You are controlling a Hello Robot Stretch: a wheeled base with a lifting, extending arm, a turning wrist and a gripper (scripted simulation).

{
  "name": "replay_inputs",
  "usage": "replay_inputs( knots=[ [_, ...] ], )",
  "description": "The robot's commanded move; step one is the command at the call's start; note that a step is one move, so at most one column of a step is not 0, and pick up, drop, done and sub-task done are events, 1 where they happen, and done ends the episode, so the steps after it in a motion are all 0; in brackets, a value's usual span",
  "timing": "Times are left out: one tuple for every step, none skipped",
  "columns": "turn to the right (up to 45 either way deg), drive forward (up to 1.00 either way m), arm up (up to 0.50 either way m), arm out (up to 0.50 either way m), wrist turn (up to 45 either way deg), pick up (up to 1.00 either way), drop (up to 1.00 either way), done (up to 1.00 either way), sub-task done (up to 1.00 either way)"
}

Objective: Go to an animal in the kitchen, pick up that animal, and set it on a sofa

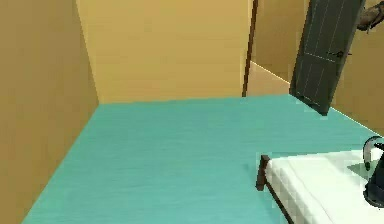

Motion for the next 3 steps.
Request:
replay_inputs(
  knots=[
    [0.0, 1.00, 0.00, 0.00, 0.0, 0.00, 0.00, 0.00, 0.00],
    [0.0, 0.50, 0.00, 0.00, 0.0, 0.00, 0.00, 0.00, 0.00],
    [36.0, 0.00, 0.00, 0.00, 0.0, 0.00, 0.00, 0.00, 0.00]
  ],
)
